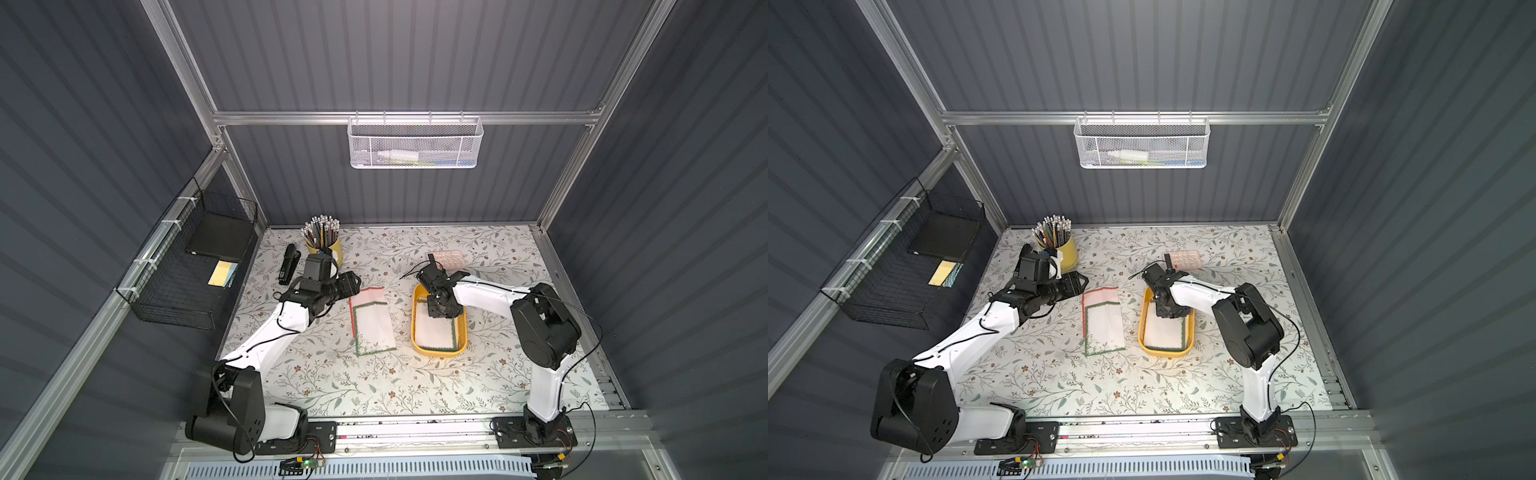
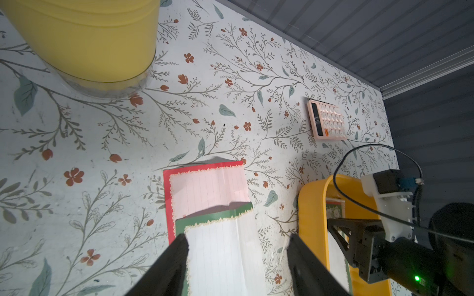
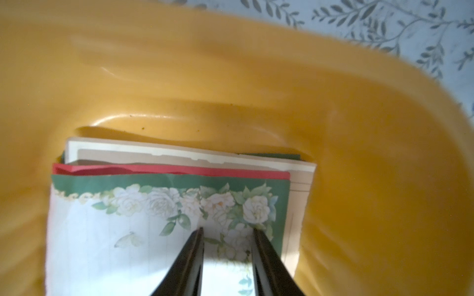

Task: Take out the stationery paper from the storage box
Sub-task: Pick up multiple sheets of stationery from the storage box.

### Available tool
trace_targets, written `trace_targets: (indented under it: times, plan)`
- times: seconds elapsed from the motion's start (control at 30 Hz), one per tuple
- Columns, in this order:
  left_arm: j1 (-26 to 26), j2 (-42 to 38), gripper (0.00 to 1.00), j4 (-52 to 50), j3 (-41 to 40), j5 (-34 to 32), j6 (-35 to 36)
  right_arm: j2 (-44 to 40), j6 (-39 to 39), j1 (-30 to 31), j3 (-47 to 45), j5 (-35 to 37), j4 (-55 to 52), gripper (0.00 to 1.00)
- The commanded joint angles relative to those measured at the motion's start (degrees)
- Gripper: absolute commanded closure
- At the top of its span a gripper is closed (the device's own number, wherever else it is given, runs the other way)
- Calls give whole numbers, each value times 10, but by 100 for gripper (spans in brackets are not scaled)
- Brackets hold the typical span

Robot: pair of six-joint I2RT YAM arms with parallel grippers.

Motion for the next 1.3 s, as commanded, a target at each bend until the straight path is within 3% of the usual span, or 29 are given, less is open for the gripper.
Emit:
trace_targets:
  times: [0.0,0.07,0.2,0.8,1.13,1.27]
  plan:
    - [3,4,36,-2,-10,7,-4,15,5,2,8,9,-32,48]
    - [3,4,36,-2,-11,6,-4,21,12,3,12,24,-43,33]
    - [3,5,36,-2,-13,8,-3,12,19,5,8,36,-42,26]
    - [3,8,36,-3,-12,7,-1,29,16,4,-14,-14,0,40]
    - [3,5,36,-8,-10,6,1,48,27,3,-49,-40,24,36]
    - [3,7,36,-11,-9,6,2,44,37,2,-75,-65,49,41]
